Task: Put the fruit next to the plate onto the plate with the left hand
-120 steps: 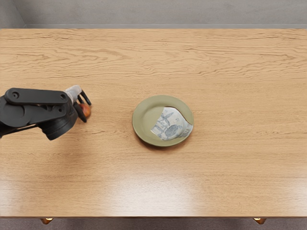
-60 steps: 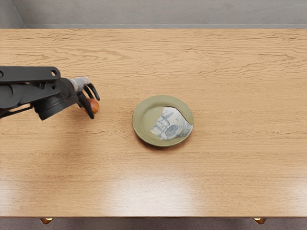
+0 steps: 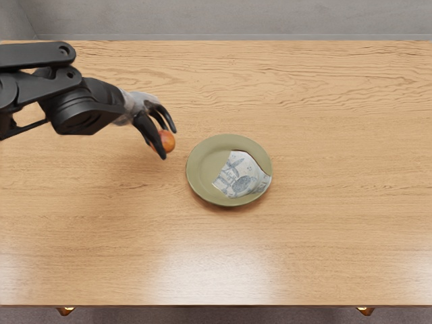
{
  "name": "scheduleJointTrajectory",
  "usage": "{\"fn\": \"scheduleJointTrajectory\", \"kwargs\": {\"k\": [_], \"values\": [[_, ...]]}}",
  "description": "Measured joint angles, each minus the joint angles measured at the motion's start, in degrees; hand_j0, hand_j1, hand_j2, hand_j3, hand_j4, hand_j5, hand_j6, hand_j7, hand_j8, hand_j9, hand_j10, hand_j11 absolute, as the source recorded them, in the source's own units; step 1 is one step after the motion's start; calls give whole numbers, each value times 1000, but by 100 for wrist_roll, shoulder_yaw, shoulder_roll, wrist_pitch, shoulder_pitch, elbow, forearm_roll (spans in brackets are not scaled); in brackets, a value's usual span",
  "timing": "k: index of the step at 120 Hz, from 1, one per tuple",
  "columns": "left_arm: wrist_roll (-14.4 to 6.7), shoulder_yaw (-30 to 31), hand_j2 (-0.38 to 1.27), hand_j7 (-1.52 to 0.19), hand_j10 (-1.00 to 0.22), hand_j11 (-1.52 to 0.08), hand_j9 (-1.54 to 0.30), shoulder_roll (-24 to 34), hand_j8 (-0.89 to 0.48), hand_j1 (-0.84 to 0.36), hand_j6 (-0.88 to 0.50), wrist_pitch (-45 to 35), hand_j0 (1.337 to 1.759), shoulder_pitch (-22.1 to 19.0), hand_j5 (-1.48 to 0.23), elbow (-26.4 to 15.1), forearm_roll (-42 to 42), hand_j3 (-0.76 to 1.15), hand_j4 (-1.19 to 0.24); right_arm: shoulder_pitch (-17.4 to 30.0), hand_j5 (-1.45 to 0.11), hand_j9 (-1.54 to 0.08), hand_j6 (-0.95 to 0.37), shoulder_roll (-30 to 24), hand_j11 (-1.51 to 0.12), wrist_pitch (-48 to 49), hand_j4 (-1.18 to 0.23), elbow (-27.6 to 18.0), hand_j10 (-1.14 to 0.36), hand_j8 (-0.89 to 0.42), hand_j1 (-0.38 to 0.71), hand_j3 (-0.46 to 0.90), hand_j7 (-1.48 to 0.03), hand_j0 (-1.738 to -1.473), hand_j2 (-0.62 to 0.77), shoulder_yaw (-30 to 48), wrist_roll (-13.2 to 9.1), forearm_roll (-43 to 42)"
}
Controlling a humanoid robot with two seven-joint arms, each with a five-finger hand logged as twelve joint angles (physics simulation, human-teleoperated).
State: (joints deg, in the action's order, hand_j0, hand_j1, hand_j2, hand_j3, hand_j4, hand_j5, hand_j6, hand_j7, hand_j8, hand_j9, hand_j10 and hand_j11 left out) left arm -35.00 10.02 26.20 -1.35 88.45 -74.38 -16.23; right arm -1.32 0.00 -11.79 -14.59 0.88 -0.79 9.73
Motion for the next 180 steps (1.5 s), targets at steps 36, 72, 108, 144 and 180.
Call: {"fn": "scheduleJointTrajectory", "kwargs": {"k": [36, 72, 108, 144, 180], "values": [[-4, -401, 728, -963, -722, -944, -945, -471, -464, -420, -431, 306, 1657, -52, -985, 17, 378, 0, -701, -8, -47, -47, -37, 0, -47, 0, -37, 0, -36, -37, -305, 0, -47, -1658, -7, 0, 0, 1], [0, -530, 822, -960, -714, -948, -948, -1194, -453, -481, -418, 263, 1655, -91, -996, 236, 449, 0, -689, -8, -47, -47, -37, 0, -47, 1, -37, 0, -36, -37, -305, 0, -47, -1658, -7, 0, 0, 2], [0, -549, 278, -543, -412, -542, -541, -1196, -340, -132, -333, 216, 1657, -118, -553, 373, 426, 0, -406, -14, -47, -47, -37, 0, -47, 1, -37, 0, -37, -37, -305, 0, -47, -1658, -7, 0, 0, 3], [-1, -1034, 103, -376, -288, -375, -375, -792, -272, 7, -271, 401, 1658, -319, -378, 331, 528, 0, -287, -47, -47, -47, -36, 0, -47, 1, -36, 3, -36, -36, -305, 0, -47, -1658, -7, 0, 0, 3], [0, -3465, 62, -335, -258, -335, -335, 1084, -254, 41, -254, 2797, 1658, -2183, -336, 209, 1130, 0, -257, -52, -47, -47, -37, 0, -47, -1, -37, 2, -37, -37, -305, 0, -47, -1658, -7, 0, -5, 4]]}}
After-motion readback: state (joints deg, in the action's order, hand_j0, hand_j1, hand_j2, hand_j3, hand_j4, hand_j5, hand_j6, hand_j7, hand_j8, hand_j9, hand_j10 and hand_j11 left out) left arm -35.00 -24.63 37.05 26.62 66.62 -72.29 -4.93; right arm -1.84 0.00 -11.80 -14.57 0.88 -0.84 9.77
